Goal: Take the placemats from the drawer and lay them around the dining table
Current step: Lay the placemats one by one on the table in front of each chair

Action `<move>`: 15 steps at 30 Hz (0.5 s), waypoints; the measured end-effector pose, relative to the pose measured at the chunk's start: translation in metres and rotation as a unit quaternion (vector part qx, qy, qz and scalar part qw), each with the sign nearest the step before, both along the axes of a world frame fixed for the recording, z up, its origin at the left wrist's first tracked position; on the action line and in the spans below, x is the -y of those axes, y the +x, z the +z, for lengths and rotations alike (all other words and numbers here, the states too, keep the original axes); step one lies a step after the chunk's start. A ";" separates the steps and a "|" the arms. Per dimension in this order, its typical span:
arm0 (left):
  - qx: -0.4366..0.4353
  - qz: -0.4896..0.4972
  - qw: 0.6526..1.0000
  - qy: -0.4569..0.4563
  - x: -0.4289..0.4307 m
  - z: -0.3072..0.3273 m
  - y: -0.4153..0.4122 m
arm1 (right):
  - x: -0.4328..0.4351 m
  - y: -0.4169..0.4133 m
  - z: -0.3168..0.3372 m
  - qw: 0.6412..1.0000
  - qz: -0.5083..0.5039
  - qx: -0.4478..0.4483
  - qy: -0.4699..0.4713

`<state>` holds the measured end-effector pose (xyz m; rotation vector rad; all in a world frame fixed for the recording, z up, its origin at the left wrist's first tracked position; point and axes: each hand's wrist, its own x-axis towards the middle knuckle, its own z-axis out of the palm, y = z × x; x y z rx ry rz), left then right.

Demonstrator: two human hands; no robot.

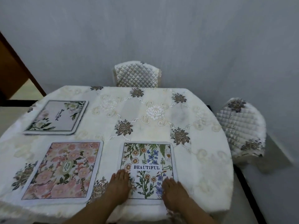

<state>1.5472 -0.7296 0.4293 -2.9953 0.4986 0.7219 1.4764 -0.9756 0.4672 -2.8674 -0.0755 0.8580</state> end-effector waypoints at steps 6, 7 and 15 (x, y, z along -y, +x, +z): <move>0.092 -0.016 0.995 -0.026 -0.004 0.090 -0.005 | -0.012 -0.006 0.083 0.994 -0.036 0.108 0.008; 0.107 -0.017 0.994 -0.026 -0.008 0.102 -0.010 | -0.015 -0.009 0.093 0.991 -0.031 0.129 0.006; 0.197 0.010 0.980 -0.020 -0.046 0.182 -0.068 | -0.042 -0.034 0.164 0.980 0.034 0.198 0.017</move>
